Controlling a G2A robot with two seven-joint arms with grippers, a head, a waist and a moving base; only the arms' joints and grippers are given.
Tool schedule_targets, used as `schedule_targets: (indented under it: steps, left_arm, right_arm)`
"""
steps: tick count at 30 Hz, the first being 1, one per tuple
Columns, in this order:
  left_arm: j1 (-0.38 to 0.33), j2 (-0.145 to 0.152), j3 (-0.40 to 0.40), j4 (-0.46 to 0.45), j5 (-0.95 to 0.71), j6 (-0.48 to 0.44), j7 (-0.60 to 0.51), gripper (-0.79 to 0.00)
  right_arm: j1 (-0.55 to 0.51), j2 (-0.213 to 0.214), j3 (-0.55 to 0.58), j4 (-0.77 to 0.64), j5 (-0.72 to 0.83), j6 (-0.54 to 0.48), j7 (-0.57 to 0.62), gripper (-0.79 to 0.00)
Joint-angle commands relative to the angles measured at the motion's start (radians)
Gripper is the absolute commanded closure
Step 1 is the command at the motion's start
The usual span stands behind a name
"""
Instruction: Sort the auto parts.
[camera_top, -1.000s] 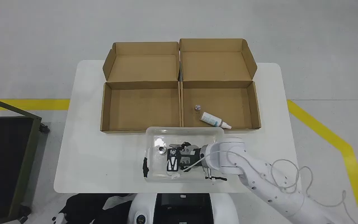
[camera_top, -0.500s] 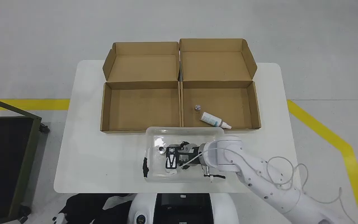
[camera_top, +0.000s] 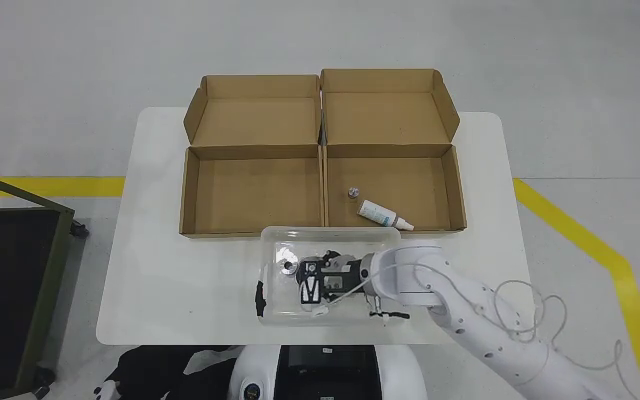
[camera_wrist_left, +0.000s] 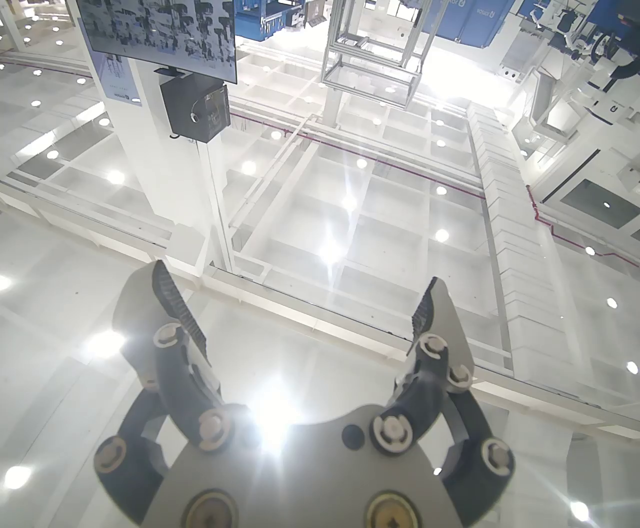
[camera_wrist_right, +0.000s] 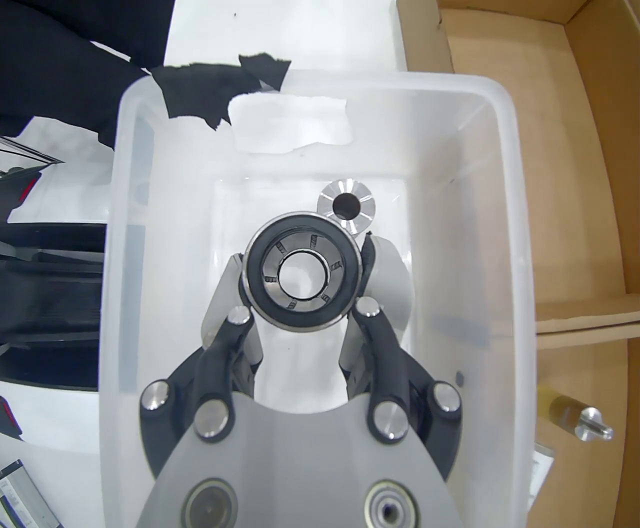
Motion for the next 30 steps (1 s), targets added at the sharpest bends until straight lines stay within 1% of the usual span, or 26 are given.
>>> schedule_targets:
  steps: [1,5,12,17,21,30]
  left_arm:
    - [0.000,0.000,0.000,0.000,0.000,0.000,0.000,-0.785]
    - [0.000,0.000,0.000,0.000,0.000,0.000,0.000,-0.785]
    - [0.000,0.000,0.000,0.000,0.000,0.000,0.000,-0.785]
    - [0.000,0.000,0.000,0.000,0.000,0.000,0.000,-0.785]
    - [0.000,0.000,0.000,0.000,0.000,0.000,0.000,-0.785]
    - [0.000,0.000,0.000,0.000,0.000,0.000,0.000,-0.785]
  right_arm:
    - [-0.009,0.006,0.023,-0.022,0.015,-0.007,0.002,0.000]
    - [-0.030,0.020,0.081,-0.058,0.054,-0.027,-0.018,0.000]
    - [-0.075,0.043,0.192,-0.092,0.124,-0.067,-0.106,0.000]
    - [-0.101,0.055,0.254,-0.110,0.137,-0.077,-0.159,0.000]
    - [-0.116,0.058,0.281,-0.105,0.163,-0.087,-0.213,0.000]
    - [-0.116,0.054,0.287,-0.020,0.263,-0.139,-0.346,0.000]
